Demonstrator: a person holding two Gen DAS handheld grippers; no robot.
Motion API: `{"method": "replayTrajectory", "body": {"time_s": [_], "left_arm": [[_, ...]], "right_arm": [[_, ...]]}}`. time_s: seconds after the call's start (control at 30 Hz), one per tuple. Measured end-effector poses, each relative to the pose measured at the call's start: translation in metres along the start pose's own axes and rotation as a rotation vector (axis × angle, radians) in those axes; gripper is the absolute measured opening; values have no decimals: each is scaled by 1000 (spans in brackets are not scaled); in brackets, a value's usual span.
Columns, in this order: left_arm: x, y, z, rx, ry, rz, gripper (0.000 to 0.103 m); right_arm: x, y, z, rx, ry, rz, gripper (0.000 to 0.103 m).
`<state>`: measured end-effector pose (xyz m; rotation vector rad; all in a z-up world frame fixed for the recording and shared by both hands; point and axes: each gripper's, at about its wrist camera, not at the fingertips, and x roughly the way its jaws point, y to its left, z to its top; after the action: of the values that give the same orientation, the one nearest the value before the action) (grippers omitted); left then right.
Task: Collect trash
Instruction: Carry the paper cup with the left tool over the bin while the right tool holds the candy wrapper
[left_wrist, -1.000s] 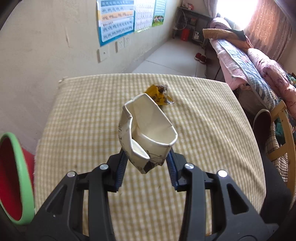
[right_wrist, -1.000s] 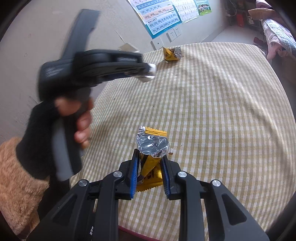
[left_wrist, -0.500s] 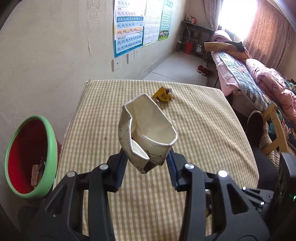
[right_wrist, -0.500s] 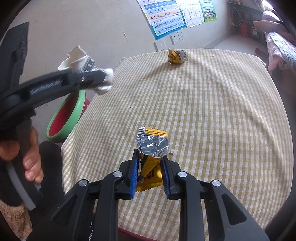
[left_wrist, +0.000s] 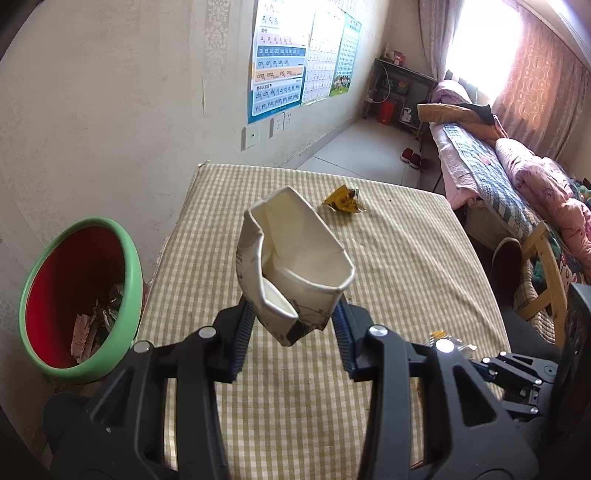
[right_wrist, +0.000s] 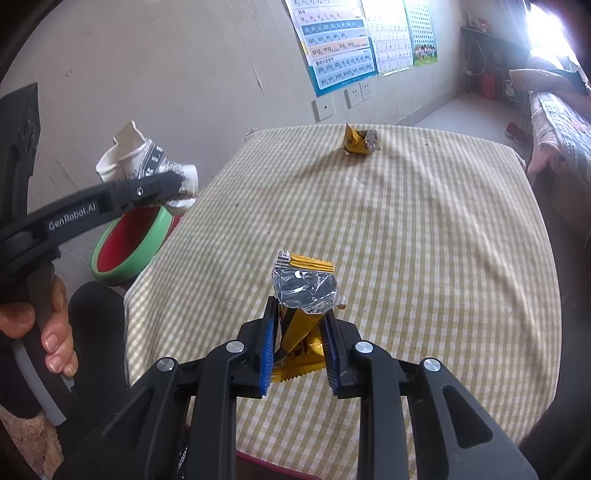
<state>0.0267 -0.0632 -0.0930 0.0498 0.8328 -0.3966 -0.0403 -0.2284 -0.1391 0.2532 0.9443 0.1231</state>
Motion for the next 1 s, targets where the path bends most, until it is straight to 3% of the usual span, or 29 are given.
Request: {"method": "replayTrajectory", "body": {"time_s": [0.5, 0.77, 1.0], "left_arm": [[-11, 32, -5, -71, -27, 7, 38], [-32, 68, -7, -104, -61, 83, 39], [-55, 131, -14, -212, -95, 187, 39]], "right_arm": [[-1, 28, 40, -22, -25, 35, 24], [11, 72, 58, -100, -30, 109, 24], [49, 124, 78, -163, 19, 218, 24]]}}
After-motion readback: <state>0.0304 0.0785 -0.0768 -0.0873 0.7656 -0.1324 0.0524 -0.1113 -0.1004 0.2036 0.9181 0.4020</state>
